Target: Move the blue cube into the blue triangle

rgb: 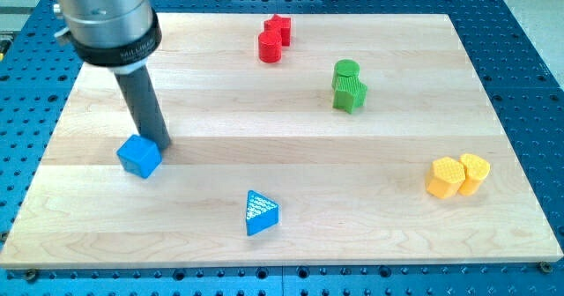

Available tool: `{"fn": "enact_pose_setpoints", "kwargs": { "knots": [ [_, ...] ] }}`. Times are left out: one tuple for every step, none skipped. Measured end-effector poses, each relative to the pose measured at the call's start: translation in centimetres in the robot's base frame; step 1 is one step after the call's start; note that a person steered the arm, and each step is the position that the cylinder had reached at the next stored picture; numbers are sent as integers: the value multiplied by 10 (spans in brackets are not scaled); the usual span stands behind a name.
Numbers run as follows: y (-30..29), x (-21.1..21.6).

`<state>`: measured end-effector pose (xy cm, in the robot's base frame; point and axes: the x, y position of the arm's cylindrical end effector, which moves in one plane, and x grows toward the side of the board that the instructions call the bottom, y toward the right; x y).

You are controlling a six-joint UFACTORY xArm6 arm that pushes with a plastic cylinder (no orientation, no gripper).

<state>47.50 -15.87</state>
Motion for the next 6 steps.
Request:
{"fn": "enact_pose_setpoints", "kwargs": {
  "knots": [
    [-31,-41],
    [-37,26],
    [25,51],
    [3,47],
    [54,81],
    [40,63]
  ]
}}
